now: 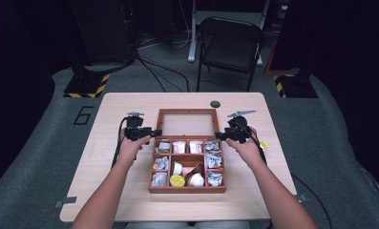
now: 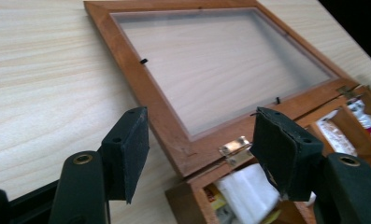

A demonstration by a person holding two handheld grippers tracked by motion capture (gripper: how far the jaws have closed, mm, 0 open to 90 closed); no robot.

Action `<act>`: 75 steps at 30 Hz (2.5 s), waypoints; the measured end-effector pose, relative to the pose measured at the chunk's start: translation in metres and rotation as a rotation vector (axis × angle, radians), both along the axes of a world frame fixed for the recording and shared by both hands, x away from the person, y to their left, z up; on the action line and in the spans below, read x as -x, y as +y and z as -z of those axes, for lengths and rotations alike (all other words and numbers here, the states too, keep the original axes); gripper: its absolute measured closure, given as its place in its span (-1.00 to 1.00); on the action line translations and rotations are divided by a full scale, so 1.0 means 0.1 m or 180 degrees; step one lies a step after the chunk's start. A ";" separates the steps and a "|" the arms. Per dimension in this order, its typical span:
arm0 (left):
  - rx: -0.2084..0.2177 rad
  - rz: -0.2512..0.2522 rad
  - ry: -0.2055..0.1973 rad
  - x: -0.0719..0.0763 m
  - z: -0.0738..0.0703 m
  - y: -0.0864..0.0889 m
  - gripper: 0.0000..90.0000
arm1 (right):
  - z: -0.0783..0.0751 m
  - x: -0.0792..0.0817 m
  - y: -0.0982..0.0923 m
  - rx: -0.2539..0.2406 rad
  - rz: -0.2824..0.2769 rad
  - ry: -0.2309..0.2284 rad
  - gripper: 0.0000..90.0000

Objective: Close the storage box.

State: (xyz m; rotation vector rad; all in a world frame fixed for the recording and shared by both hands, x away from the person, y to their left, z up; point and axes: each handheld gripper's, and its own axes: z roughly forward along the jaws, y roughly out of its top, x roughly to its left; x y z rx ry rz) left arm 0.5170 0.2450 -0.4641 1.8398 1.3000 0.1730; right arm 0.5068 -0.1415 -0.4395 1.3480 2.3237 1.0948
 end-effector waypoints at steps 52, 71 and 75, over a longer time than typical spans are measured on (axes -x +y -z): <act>0.0084 -0.0026 0.0354 -0.29 0.08 -0.17 -0.24 | 0.20 -0.33 0.00 -0.0111 0.0222 0.0272 -0.13; 0.0014 -0.0103 0.0430 -0.32 0.16 -0.17 -0.26 | 0.31 -0.40 0.13 -0.0192 0.0179 0.0494 -0.14; -0.0036 -0.0088 0.0461 -0.33 0.19 -0.17 -0.27 | 0.33 -0.41 0.14 -0.0193 0.0201 0.0507 -0.16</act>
